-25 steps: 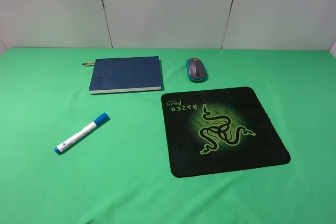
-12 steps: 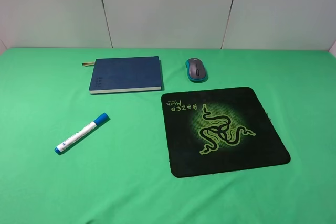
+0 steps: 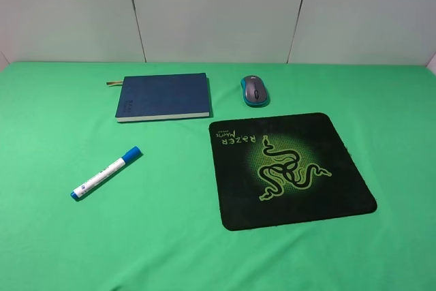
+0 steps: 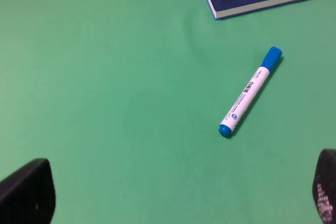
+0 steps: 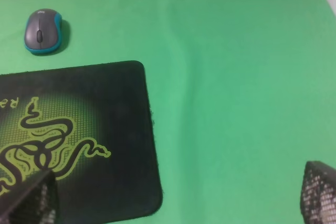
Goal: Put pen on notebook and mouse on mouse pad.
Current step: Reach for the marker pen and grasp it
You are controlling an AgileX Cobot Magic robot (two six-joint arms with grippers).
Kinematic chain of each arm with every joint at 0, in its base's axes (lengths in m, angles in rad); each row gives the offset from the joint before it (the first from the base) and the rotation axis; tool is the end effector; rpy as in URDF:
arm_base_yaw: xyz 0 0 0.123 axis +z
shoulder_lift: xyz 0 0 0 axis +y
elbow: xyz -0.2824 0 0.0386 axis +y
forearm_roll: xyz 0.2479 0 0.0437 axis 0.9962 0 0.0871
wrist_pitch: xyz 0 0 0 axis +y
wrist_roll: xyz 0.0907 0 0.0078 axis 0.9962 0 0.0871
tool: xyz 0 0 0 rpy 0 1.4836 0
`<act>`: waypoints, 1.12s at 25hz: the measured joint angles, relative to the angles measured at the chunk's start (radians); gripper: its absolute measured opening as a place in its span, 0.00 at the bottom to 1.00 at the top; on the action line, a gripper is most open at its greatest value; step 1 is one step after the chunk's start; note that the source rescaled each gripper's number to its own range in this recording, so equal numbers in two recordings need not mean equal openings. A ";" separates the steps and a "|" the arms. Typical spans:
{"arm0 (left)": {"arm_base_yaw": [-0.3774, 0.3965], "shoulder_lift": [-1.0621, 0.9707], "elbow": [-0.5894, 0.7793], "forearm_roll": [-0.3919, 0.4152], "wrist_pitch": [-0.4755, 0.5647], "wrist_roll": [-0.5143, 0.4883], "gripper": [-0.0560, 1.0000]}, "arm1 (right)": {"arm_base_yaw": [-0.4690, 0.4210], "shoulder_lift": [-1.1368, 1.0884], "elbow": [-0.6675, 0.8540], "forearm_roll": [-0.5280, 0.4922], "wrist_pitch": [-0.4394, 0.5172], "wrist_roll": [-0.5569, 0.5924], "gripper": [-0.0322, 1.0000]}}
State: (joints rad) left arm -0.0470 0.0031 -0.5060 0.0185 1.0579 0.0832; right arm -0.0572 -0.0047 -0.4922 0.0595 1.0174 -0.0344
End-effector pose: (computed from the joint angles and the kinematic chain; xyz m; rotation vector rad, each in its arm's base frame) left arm -0.0049 0.0017 0.2791 0.1318 2.0345 0.0448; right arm -0.0027 0.0048 0.2786 0.0217 2.0026 0.0120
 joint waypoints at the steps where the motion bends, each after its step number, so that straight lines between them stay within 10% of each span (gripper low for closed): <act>1: 0.000 0.016 -0.010 0.000 0.003 -0.010 0.97 | 0.000 0.000 0.000 0.000 0.000 0.000 1.00; 28: -0.096 1.121 -0.243 -0.019 -0.145 0.024 0.97 | 0.000 0.000 0.000 0.000 0.000 0.000 1.00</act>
State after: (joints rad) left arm -0.1429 1.1246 -0.7488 0.0000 0.9128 0.1075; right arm -0.0572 -0.0047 -0.4922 0.0595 1.0174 -0.0344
